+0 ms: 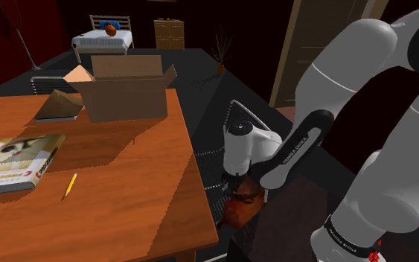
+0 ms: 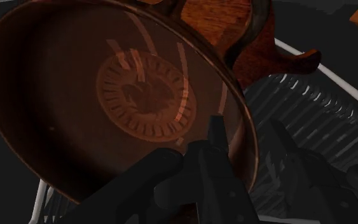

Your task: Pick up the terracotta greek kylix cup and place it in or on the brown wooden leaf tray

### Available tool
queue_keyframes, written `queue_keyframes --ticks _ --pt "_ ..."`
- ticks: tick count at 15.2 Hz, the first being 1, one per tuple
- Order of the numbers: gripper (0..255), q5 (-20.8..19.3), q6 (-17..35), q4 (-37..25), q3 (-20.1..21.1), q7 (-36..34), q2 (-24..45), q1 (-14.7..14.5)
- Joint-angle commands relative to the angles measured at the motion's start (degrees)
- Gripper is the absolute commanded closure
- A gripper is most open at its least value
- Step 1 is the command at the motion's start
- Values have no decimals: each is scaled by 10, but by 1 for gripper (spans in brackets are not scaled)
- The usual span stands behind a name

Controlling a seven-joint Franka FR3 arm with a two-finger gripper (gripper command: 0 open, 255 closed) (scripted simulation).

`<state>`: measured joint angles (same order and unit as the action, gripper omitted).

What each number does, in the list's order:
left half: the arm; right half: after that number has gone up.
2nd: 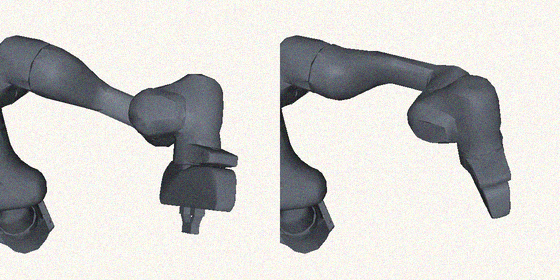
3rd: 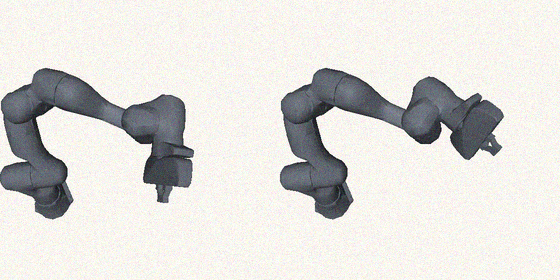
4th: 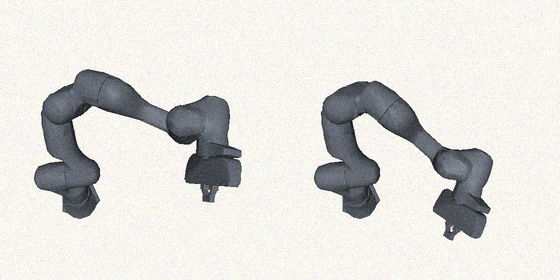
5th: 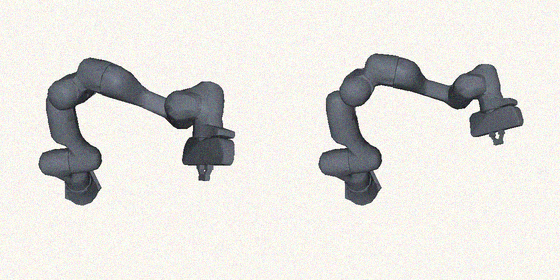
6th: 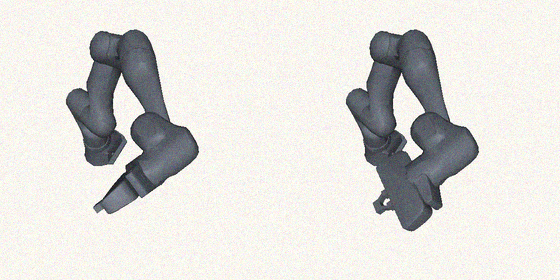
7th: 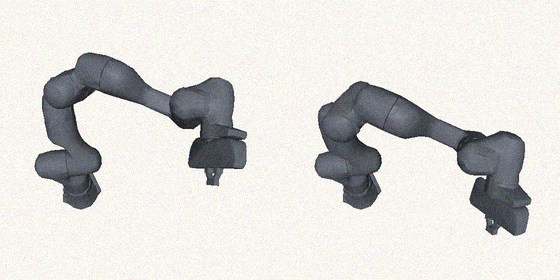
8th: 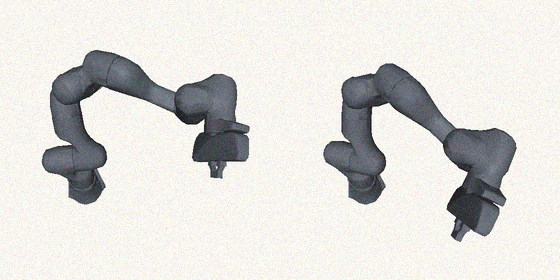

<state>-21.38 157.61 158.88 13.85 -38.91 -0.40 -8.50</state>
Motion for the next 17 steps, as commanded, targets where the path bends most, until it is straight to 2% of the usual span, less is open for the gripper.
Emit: queue_keyframes --ticks 1,6,12,17 --pt "255 -28 2 3 -4 -24 20 5" --pt "255 -115 38 -11 -26 -93 78 2" --pt "255 -225 77 -37 -78 -185 152 -28" --pt "255 -224 78 -37 -80 -184 152 -32"
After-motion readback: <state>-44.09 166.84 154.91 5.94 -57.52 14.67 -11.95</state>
